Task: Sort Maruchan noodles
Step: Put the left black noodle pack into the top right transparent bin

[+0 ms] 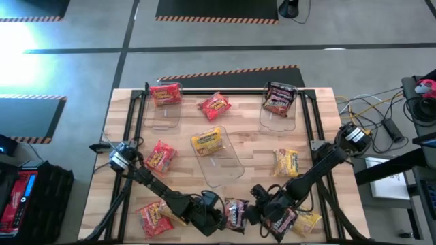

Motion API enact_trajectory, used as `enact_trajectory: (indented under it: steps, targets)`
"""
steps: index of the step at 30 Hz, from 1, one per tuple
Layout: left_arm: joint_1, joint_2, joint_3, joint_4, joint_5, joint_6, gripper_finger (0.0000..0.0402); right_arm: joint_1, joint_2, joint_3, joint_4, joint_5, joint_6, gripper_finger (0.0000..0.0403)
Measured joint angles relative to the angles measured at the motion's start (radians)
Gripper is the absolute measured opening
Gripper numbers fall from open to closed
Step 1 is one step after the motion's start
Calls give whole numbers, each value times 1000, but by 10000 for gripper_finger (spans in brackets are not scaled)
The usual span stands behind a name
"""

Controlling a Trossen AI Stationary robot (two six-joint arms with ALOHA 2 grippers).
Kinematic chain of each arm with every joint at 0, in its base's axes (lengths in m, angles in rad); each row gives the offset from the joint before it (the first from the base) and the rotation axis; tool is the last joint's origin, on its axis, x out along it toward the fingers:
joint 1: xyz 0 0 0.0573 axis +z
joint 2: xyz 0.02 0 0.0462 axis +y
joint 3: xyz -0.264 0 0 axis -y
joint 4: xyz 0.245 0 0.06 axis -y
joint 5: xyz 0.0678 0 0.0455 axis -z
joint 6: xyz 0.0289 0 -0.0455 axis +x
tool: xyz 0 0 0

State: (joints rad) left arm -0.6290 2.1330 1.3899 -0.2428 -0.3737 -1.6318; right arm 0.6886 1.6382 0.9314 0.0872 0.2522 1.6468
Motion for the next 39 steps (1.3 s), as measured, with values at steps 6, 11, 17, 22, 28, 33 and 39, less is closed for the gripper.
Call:
enact_trajectory:
  steps: [6, 11, 17, 22, 28, 33, 39]
  targets:
    - [6, 3, 0, 12, 2, 0, 96, -2, 26, -1, -3, 29, 12, 206]
    - [11, 3, -2, 14, 4, 0, 96, -2, 78, -2, 54, 29, 38, 206]
    - [17, 4, -3, 12, 17, 1, 96, -6, 104, -2, 99, 44, 36, 206]
    - [18, 5, -3, 12, 19, 8, 96, -6, 105, -1, 103, 66, 37, 200]
    - [18, 5, -3, 12, 23, 8, 96, -6, 105, -1, 102, 78, 37, 162]
    - [18, 6, -3, 12, 24, 8, 96, -6, 105, 0, 104, 92, 38, 117]
    - [18, 6, -2, 14, 24, 8, 96, -6, 105, 0, 100, 91, 38, 98]
